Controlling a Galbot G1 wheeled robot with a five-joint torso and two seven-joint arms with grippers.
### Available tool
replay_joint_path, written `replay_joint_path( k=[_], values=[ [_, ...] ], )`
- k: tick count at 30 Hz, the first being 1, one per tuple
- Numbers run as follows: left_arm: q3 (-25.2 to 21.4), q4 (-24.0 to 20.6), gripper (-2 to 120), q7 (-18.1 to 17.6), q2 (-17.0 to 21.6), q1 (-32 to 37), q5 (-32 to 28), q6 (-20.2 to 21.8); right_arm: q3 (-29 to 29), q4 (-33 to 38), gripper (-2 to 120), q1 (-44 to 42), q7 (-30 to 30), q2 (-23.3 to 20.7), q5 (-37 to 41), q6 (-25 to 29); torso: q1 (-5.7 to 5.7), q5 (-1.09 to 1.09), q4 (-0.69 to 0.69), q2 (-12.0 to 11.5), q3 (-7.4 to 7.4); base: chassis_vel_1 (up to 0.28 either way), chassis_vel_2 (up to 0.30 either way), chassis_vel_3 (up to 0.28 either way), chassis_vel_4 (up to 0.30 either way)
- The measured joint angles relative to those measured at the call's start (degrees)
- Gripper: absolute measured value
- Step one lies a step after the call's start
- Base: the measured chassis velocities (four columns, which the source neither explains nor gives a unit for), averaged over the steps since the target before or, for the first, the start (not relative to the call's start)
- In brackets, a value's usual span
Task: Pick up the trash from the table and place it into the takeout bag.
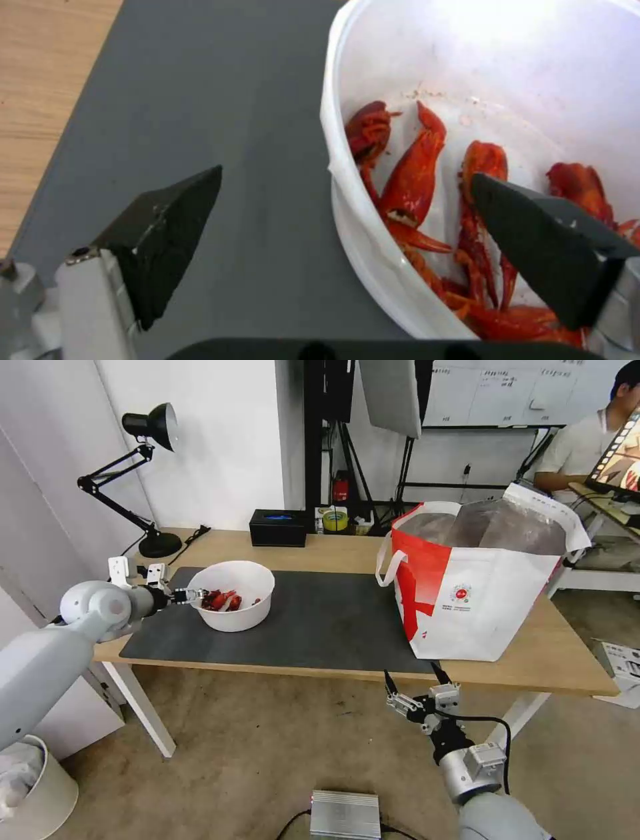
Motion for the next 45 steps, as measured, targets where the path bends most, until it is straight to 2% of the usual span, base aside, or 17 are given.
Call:
replay_joint_path(
  k=[5, 6, 7, 10, 12, 14, 15, 18, 19, 26, 28, 30, 33, 42, 45],
  values=[
    [1.12, 0.47, 99, -1.40, -0.29, -1.03, -0.23, 1.24, 0.00, 0.00, 100, 0.00, 0.00, 0.00, 0.00, 0.00, 0.00, 0.00, 0.00, 0.00, 0.00, 0.000, 0.000, 0.000, 0.000],
    [2.15, 0.81, 93, -2.84, -0.44, -1.93, -0.99, 2.42, 0.00, 0.00, 100, 0.00, 0.00, 0.00, 0.00, 0.00, 0.00, 0.00, 0.00, 0.00, 0.00, 0.000, 0.000, 0.000, 0.000],
    [2.15, 0.81, 93, -2.84, -0.44, -1.93, -0.99, 2.42, 0.00, 0.00, 100, 0.00, 0.00, 0.00, 0.00, 0.00, 0.00, 0.00, 0.00, 0.00, 0.00, 0.000, 0.000, 0.000, 0.000],
    [3.54, 1.39, 78, -4.39, -0.61, -3.35, -1.80, 3.72, 0.00, 0.00, 100, 0.00, 0.00, 0.00, 0.00, 0.00, 0.00, 0.00, 0.00, 0.00, 0.00, 0.000, 0.000, 0.000, 0.000],
    [3.92, 1.54, 75, -4.96, -0.68, -3.72, -2.26, 3.90, 0.00, 0.00, 100, 0.00, 0.00, 0.00, 0.00, 0.00, 0.00, 0.00, 0.00, 0.00, 0.00, 0.000, 0.000, 0.000, 0.000],
    [4.79, 1.70, 64, -5.71, -0.69, -4.53, -2.91, 4.08, 0.00, 0.00, 100, 0.00, 0.00, 0.00, 0.00, 0.00, 0.00, 0.00, 0.00, 0.00, 0.00, 0.000, 0.000, 0.000, 0.000],
    [4.79, 1.70, 64, -5.71, -0.69, -4.53, -2.91, 4.08, 0.00, 0.00, 100, 0.00, 0.00, 0.00, 0.00, 0.00, 0.00, 0.00, 0.00, 0.00, 0.00, 0.000, 0.000, 0.000, 0.000],
    [5.42, 1.47, 49, -6.12, -0.66, -5.06, -3.53, 4.09, 0.00, 0.00, 100, 0.00, 0.00, 0.00, 0.00, 0.00, 0.00, 0.00, 0.00, 0.00, 0.00, 0.000, 0.000, 0.000, 0.000],
    [5.42, 1.47, 49, -6.12, -0.66, -5.06, -3.53, 4.09, 0.00, 0.00, 100, 0.00, 0.00, 0.00, 0.00, 0.00, 0.00, 0.00, 0.00, 0.00, 0.00, 0.000, 0.000, 0.000, 0.000],
    [4.44, -0.80, 19, -7.73, -0.42, -4.68, -5.60, 3.68, 0.00, 0.00, 100, 0.00, 0.00, 0.00, 0.00, 0.00, 0.00, 0.00, 0.00, 0.00, 0.00, 0.000, 0.000, 0.000, 0.000],
    [3.87, -1.41, 16, -8.32, -0.40, -4.56, -6.10, 3.38, 0.00, 0.00, 100, 0.00, 0.00, 0.00, 0.00, 0.00, 0.00, -0.01, 0.00, 0.00, 0.00, 0.000, 0.000, 0.000, 0.000],
    [2.94, -2.63, 4, -8.87, -0.26, -4.59, -7.16, 2.82, 0.00, 0.00, 100, 0.00, 0.00, 0.00, 0.00, 0.00, 0.00, 0.00, 0.00, 0.00, 0.00, 0.000, 0.000, 0.000, 0.000],
    [2.11, -4.62, 0, -9.91, -0.03, -5.06, -9.00, 2.25, 0.00, 0.00, 100, 0.00, 0.00, 0.00, 0.00, 0.00, 0.00, 0.01, 0.00, 0.00, 0.00, 0.000, 0.000, 0.000, 0.000],
    [1.73, -9.05, 0, -12.86, -0.08, -7.47, -13.30, 1.47, 0.00, 0.00, 100, 0.00, 0.00, 0.00, 0.00, 0.00, 0.00, 0.00, 0.00, 0.00, 0.00, 0.000, 0.000, 0.000, 0.000],
    [3.01, -10.27, 0, -14.17, -0.51, -9.89, -15.28, 1.10, 0.00, 0.00, 100, 0.00, 0.00, 0.00, 0.00, 0.00, 0.00, 0.00, 0.00, 0.00, 0.00, 0.000, 0.000, 0.000, 0.000]
  ],
)
